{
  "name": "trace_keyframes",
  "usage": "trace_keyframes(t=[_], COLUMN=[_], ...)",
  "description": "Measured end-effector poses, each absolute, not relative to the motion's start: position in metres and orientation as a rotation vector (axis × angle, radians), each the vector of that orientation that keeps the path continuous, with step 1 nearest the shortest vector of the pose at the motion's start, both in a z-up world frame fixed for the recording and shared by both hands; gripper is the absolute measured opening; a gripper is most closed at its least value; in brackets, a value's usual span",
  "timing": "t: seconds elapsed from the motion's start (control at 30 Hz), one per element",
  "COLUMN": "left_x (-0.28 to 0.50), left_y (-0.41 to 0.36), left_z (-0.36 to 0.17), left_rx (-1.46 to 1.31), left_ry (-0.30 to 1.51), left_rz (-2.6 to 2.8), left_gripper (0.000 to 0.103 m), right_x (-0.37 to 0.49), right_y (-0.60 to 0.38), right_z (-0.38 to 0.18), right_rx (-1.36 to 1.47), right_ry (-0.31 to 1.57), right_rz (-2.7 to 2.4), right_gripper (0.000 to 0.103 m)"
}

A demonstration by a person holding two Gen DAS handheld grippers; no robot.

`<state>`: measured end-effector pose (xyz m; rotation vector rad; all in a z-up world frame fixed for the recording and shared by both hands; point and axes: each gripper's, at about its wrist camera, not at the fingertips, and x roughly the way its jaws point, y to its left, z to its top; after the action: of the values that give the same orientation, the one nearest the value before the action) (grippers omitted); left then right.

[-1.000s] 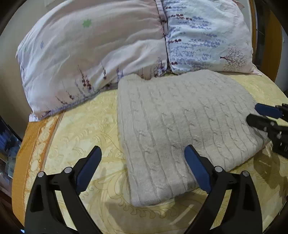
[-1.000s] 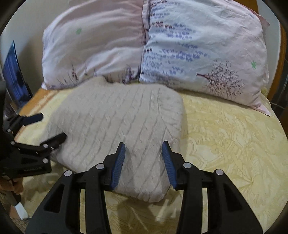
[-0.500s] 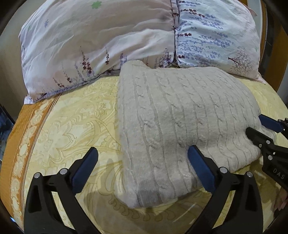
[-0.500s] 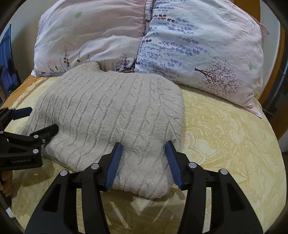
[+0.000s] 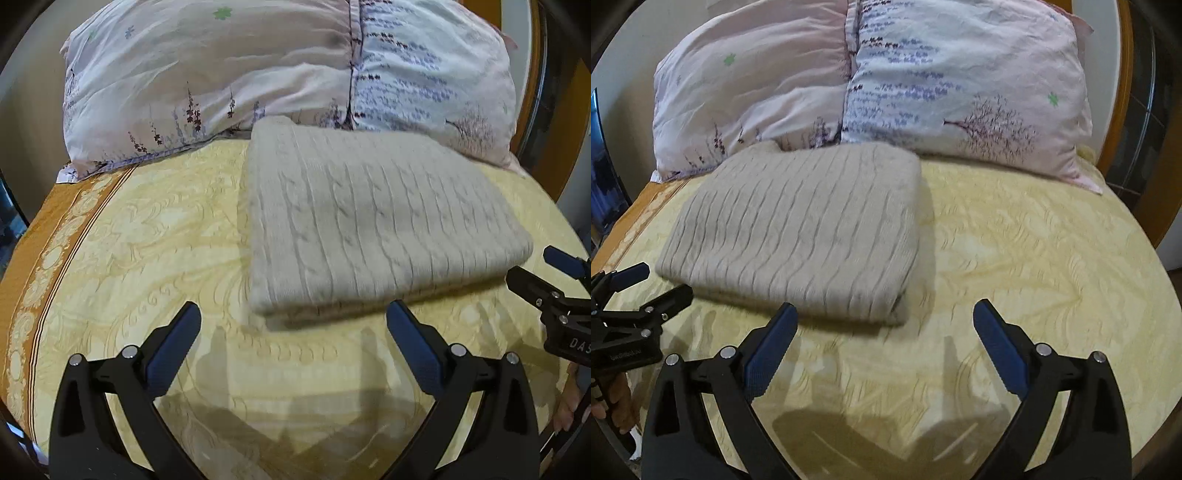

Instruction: Fold small clothes

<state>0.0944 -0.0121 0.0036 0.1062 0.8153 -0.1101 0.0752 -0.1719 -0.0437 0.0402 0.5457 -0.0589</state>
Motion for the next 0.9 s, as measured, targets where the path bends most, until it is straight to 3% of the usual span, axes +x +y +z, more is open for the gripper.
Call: trace_keyframes(t=[0.9], left_x=[0.101], left_y=[-0.009], left_z=[-0.014], left_rx=[0.103], left_ry=[0.909], left_rz=[-0.098], left_gripper=[0.101], right_x=[0.085], right_y=[-0.156], right_z=[-0.068], right_rx=[0.045], right_ry=[0.669], right_rz=[-0.072], right_gripper=[0.102])
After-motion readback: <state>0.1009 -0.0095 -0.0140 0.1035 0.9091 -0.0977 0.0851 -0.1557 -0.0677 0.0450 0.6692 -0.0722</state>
